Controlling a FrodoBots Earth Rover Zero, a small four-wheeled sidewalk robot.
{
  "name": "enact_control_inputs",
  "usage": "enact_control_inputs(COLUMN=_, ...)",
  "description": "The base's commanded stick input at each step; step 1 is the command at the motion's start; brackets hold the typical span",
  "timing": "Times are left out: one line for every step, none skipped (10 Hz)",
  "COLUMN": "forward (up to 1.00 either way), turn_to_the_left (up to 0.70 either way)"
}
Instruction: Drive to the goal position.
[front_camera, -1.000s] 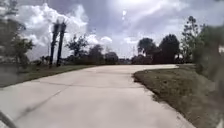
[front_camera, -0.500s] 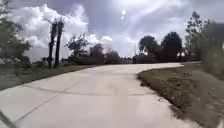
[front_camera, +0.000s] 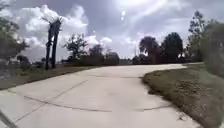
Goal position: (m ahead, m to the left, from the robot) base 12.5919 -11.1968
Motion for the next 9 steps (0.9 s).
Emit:
enact_control_inputs(forward=0.85, turn_to_the_left=0.00)
enact_control_inputs(forward=0.85, turn_to_the_left=0.00)
enact_control_inputs(forward=0.85, turn_to_the_left=0.00)
enact_control_inputs(forward=0.85, turn_to_the_left=0.00)
enact_control_inputs(forward=0.85, turn_to_the_left=0.00)
enact_control_inputs(forward=0.85, turn_to_the_left=0.00)
enact_control_inputs(forward=0.85, turn_to_the_left=0.00)
enact_control_inputs(forward=0.85, turn_to_the_left=0.00)
enact_control_inputs(forward=0.85, turn_to_the_left=0.00)
